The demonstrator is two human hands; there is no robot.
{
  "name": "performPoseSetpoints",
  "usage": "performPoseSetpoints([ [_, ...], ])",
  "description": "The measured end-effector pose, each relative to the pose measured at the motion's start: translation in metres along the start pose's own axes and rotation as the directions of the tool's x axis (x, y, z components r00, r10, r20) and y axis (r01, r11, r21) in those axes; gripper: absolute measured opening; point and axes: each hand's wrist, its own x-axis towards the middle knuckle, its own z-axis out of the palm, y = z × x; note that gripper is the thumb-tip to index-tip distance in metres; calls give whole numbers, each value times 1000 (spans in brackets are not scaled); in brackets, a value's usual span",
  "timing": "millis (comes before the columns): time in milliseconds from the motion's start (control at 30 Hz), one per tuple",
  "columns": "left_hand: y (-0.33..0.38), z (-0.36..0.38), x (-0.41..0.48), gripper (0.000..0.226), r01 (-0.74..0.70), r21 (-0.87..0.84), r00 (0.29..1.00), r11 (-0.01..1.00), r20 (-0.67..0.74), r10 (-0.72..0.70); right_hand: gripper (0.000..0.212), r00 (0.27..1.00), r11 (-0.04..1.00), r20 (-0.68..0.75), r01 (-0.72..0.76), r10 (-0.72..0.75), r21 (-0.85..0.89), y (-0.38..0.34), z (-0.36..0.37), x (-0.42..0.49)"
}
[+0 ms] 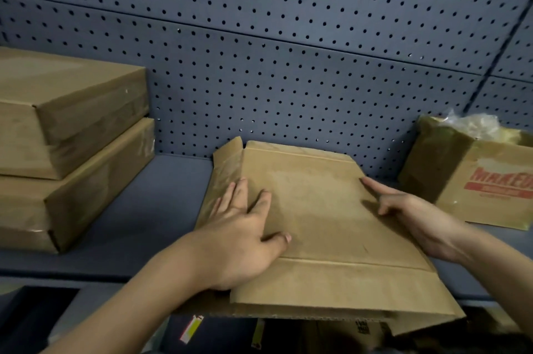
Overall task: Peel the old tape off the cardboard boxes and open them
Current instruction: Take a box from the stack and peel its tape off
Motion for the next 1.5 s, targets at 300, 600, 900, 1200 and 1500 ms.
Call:
performPoseSetpoints([
  [300,-7,0,-8,83,-23,37,999,999,25,22,83,990,977,-139,7,-37,-212,-35,13,74],
  [600,-14,7,-11,83,-60,56,998,997,-4,60,32,993,992,-74,-101,95,-79,-40,7,91],
  [900,-10,8,-5,87,-25,195,1000,980,-9,28,64,1000,986,-28,-11,6,-169,-35,-13,107],
  [1200,-10,9,-3,80,-24,173,1000,985,-10,26,89,983,802,-111,54,-148,-595,-28,-18,115],
  [1500,-7,3,-9,78,-44,105,999,994,35,41,84,948,684,-286,-119,-136,-720,-24,-10,127],
])
